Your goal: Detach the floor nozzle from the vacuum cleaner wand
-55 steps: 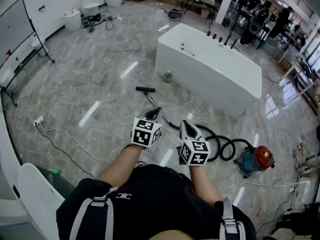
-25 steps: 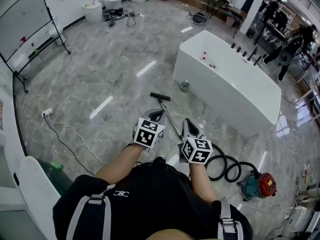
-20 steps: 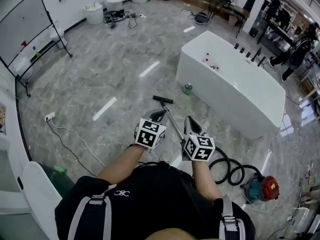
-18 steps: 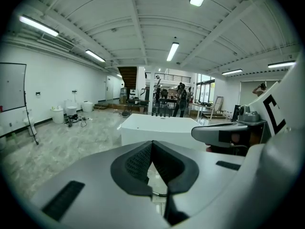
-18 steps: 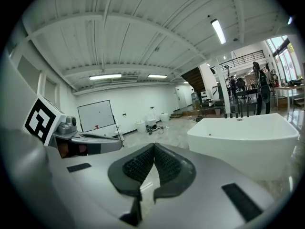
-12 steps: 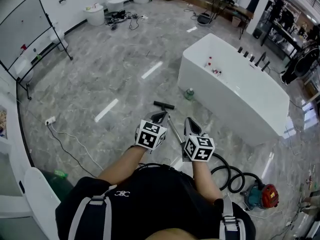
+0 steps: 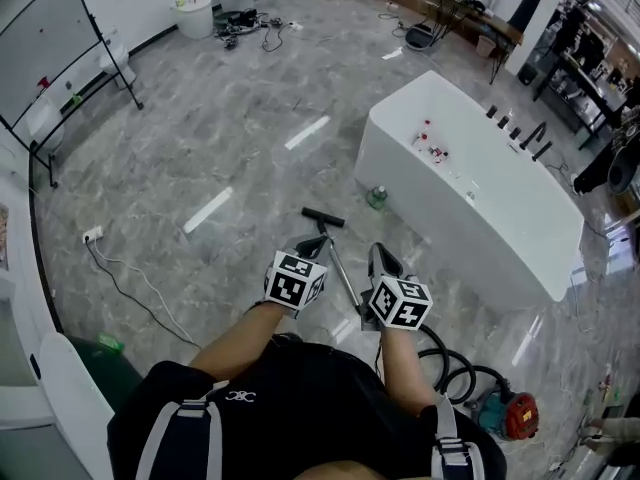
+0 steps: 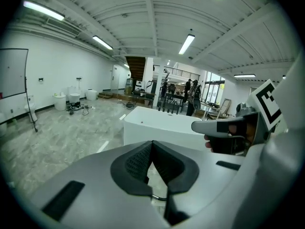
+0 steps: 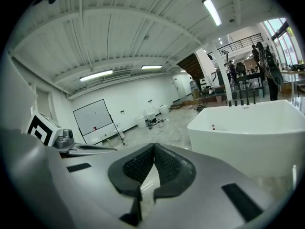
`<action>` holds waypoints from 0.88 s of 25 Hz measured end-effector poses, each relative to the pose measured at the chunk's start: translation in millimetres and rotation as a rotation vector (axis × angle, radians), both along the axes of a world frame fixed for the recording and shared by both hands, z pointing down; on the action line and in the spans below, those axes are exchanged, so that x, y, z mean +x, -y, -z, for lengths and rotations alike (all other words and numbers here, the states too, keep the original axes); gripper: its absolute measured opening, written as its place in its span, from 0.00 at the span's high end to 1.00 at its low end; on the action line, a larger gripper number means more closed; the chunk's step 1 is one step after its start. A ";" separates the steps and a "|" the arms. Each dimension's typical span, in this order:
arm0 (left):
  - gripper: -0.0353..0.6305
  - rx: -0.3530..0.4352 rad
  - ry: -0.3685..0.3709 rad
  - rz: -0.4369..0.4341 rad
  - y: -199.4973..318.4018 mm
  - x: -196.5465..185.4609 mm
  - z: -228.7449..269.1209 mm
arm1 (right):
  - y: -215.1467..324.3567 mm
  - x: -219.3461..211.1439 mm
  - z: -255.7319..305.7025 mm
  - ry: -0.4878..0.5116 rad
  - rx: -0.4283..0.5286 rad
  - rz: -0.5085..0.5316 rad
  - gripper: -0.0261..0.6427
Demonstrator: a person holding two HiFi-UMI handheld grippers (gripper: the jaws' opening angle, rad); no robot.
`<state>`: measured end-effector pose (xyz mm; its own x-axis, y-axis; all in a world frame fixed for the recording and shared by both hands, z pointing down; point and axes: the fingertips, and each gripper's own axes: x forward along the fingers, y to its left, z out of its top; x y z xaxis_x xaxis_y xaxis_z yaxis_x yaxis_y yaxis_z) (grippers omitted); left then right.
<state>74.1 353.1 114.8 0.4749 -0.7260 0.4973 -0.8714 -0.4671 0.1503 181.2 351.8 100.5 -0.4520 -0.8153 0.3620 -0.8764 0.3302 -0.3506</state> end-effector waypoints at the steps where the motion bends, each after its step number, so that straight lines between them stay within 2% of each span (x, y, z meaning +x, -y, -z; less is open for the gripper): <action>1: 0.94 -0.010 -0.001 0.006 2.2 -0.8 -3.4 | 5.1 1.8 -0.2 -0.009 0.000 -0.001 0.94; 8: 0.94 -0.006 0.007 0.029 29.9 -0.3 -9.8 | 26.0 7.2 -13.6 -0.040 -0.007 0.021 0.94; 17: 0.94 0.044 0.002 -0.008 83.9 7.1 13.1 | 72.4 9.2 4.0 -0.066 0.028 0.012 0.94; 22: 0.94 0.032 -0.012 -0.017 112.4 13.2 11.1 | 98.2 13.7 2.4 -0.072 0.020 0.006 0.94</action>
<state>87.3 240.7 103.7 0.4936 -0.7330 0.4680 -0.8613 -0.4868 0.1458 194.9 253.6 98.1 -0.4303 -0.8200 0.3775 -0.8971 0.3420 -0.2798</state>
